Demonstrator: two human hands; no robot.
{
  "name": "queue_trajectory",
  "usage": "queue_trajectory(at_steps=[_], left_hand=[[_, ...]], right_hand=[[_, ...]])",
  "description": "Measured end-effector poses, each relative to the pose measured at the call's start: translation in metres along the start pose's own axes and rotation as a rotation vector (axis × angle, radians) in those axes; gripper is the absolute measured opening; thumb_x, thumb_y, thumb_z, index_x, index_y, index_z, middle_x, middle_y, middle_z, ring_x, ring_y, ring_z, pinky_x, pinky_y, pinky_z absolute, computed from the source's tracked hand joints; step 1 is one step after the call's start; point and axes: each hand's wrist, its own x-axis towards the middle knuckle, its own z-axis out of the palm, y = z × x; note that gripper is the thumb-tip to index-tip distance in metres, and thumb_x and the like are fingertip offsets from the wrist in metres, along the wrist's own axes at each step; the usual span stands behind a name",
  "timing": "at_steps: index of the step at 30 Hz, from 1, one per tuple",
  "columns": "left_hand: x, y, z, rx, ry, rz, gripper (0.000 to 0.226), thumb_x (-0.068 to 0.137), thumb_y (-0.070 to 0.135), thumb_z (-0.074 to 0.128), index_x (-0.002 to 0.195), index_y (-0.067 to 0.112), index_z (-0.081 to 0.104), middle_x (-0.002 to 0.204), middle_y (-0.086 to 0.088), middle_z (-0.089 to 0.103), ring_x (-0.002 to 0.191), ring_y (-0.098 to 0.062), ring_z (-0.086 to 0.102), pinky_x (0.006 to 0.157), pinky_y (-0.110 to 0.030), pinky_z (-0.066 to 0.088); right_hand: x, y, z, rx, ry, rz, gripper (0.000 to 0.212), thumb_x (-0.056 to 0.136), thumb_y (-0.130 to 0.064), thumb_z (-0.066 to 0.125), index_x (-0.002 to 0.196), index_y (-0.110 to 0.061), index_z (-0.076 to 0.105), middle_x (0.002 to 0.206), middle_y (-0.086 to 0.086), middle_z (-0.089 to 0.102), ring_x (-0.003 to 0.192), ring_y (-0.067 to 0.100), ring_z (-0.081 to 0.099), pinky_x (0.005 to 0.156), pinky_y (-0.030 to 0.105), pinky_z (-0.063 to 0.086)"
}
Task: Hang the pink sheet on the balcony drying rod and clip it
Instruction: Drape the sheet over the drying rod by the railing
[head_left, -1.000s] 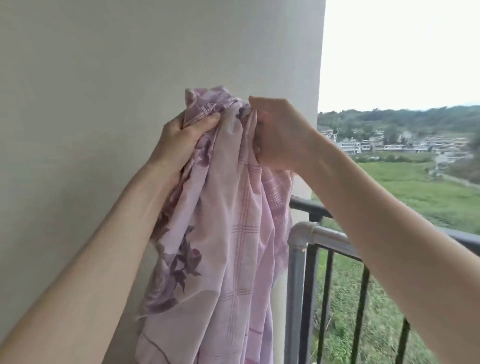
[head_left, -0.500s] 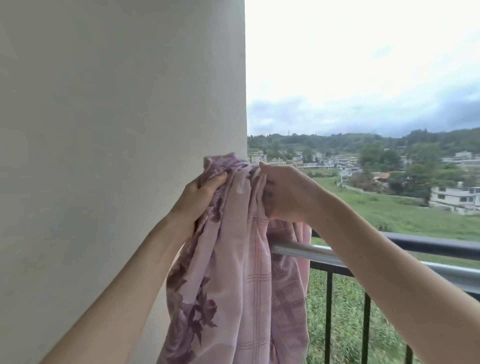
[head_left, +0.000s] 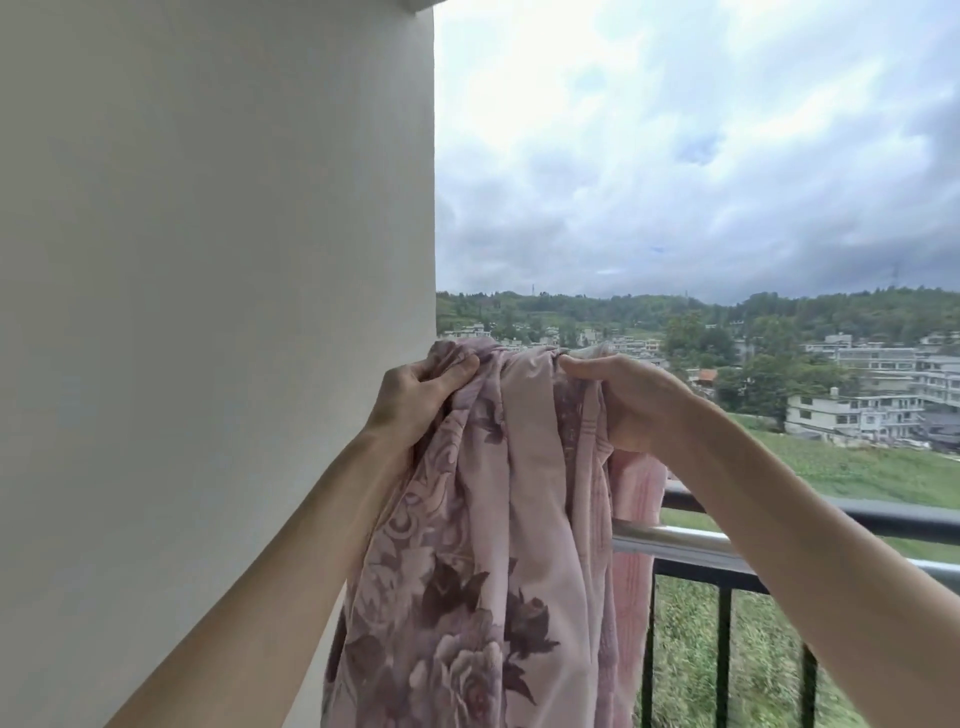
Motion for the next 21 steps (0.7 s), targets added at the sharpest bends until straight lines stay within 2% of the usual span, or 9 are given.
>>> queue_trajectory(at_steps=[4, 7, 11, 13, 14, 16, 18, 20, 21], left_hand=[[0.005, -0.005, 0.033, 0.120, -0.071, 0.057, 0.056, 0.061, 0.057, 0.074, 0.102, 0.020, 0.070, 0.103, 0.000, 0.071, 0.098, -0.016, 0.065, 0.094, -0.036, 0.049], [-0.002, -0.034, 0.037, 0.554, -0.153, -0.025, 0.051, 0.077, 0.059, 0.058, 0.103, 0.016, 0.069, 0.103, -0.003, 0.068, 0.097, -0.017, 0.062, 0.089, -0.031, 0.048], [-0.016, -0.061, 0.025, 0.823, -0.343, -0.144, 0.063, 0.067, 0.081, 0.043, 0.069, 0.020, 0.062, 0.076, 0.001, 0.054, 0.074, -0.014, 0.054, 0.069, -0.027, 0.038], [-0.023, -0.057, 0.024, 0.794, -0.288, -0.083, 0.055, 0.080, 0.066, 0.046, 0.054, 0.017, 0.048, 0.058, 0.002, 0.046, 0.057, -0.014, 0.046, 0.057, -0.027, 0.031], [-0.024, -0.052, 0.025, 0.796, -0.242, -0.048, 0.050, 0.087, 0.053, 0.046, 0.052, 0.017, 0.049, 0.054, 0.001, 0.046, 0.055, -0.013, 0.046, 0.054, -0.027, 0.030], [-0.019, -0.043, 0.026, 0.754, -0.141, 0.029, 0.041, 0.093, 0.041, 0.045, 0.072, 0.014, 0.068, 0.069, -0.005, 0.064, 0.072, -0.017, 0.059, 0.062, -0.028, 0.040], [-0.014, -0.036, 0.029, 0.718, -0.048, 0.083, 0.041, 0.094, 0.041, 0.042, 0.102, 0.011, 0.069, 0.095, -0.011, 0.070, 0.094, -0.025, 0.062, 0.079, -0.033, 0.048], [-0.013, -0.036, 0.034, 0.749, -0.083, 0.097, 0.044, 0.094, 0.044, 0.039, 0.105, 0.011, 0.066, 0.093, -0.011, 0.069, 0.091, -0.025, 0.063, 0.079, -0.034, 0.049], [-0.015, -0.038, 0.036, 0.779, -0.162, 0.079, 0.045, 0.094, 0.045, 0.037, 0.095, 0.012, 0.067, 0.081, -0.007, 0.067, 0.080, -0.021, 0.062, 0.073, -0.032, 0.047]], right_hand=[[-0.020, -0.011, -0.035, -0.098, 0.087, -0.067, 0.022, 0.093, -0.017, 0.052, 0.075, -0.008, 0.061, 0.059, 0.004, 0.065, 0.050, 0.016, 0.063, 0.049, 0.026, 0.051], [-0.039, 0.006, -0.057, -0.331, 0.010, 0.155, 0.021, 0.090, -0.023, 0.056, 0.087, -0.004, 0.063, 0.066, 0.007, 0.068, 0.052, 0.016, 0.064, 0.053, 0.029, 0.052], [-0.049, 0.027, -0.073, -0.610, 0.145, 0.249, 0.022, 0.084, -0.016, 0.066, 0.083, 0.006, 0.066, 0.067, 0.013, 0.068, 0.058, 0.020, 0.065, 0.063, 0.031, 0.057], [-0.051, 0.024, -0.074, -0.633, 0.287, 0.183, 0.024, 0.081, -0.013, 0.069, 0.085, 0.010, 0.065, 0.078, 0.020, 0.065, 0.070, 0.028, 0.063, 0.076, 0.041, 0.055], [-0.052, 0.020, -0.076, -0.613, 0.356, 0.138, 0.021, 0.081, -0.014, 0.069, 0.081, 0.007, 0.064, 0.077, 0.019, 0.063, 0.069, 0.028, 0.061, 0.073, 0.041, 0.054], [-0.055, 0.008, -0.081, -0.541, 0.483, 0.028, 0.020, 0.082, -0.019, 0.067, 0.075, -0.002, 0.062, 0.072, 0.014, 0.061, 0.063, 0.023, 0.057, 0.062, 0.032, 0.049], [-0.062, -0.004, -0.089, -0.552, 0.521, -0.070, 0.026, 0.085, -0.026, 0.064, 0.068, -0.008, 0.057, 0.067, 0.010, 0.058, 0.062, 0.022, 0.054, 0.064, 0.031, 0.046], [-0.069, -0.007, -0.094, -0.862, 0.528, -0.026, 0.042, 0.087, -0.040, 0.058, 0.058, -0.011, 0.051, 0.064, 0.009, 0.056, 0.061, 0.022, 0.052, 0.064, 0.032, 0.045], [-0.073, -0.005, -0.094, -1.104, 0.536, 0.067, 0.050, 0.087, -0.048, 0.054, 0.055, -0.011, 0.049, 0.062, 0.007, 0.055, 0.059, 0.021, 0.052, 0.063, 0.031, 0.045]])
